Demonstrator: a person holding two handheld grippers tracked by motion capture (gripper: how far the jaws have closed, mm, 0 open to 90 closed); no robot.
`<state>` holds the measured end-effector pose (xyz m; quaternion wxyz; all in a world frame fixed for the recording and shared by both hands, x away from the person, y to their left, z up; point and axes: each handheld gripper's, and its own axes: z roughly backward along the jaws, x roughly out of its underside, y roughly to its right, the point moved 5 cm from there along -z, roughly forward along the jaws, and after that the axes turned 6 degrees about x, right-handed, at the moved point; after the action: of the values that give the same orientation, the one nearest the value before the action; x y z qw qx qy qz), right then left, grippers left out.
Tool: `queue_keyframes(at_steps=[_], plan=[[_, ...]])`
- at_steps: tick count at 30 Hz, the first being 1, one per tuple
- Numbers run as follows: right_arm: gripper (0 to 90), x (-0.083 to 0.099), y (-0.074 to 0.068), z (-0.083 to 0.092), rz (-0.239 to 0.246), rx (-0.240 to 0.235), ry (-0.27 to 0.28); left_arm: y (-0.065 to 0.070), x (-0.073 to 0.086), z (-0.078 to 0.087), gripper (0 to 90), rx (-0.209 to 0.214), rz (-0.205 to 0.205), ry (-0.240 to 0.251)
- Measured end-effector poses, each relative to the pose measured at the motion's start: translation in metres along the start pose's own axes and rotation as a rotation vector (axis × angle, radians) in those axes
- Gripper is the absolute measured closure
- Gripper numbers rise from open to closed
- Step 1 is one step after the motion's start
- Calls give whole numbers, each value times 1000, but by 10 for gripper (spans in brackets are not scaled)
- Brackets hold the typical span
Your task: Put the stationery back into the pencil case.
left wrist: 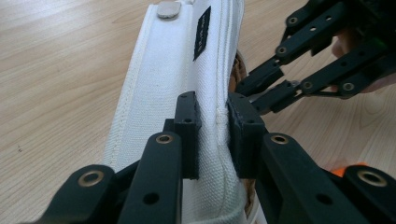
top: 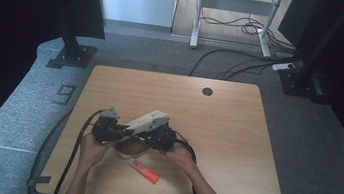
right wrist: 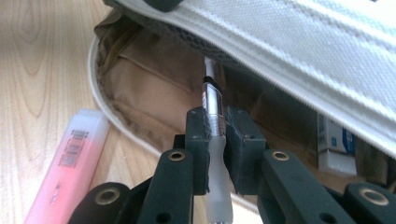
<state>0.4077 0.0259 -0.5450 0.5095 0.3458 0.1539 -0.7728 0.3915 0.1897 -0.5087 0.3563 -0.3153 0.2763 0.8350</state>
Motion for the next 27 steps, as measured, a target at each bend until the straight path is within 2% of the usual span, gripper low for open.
queue_keyframes(at_steps=[9,14,20,27], plan=[[772,3,11,-10,21,52,-43,2,-1,-1,759,3,-5,-6],[757,4,19,-12,-1,70,-53,1,0,-1,758,4,-3,-7],[687,5,29,-14,-35,109,-72,1,0,-1,758,7,1,-6],[633,10,35,-5,-61,116,-73,0,0,-1,758,8,2,-3]])
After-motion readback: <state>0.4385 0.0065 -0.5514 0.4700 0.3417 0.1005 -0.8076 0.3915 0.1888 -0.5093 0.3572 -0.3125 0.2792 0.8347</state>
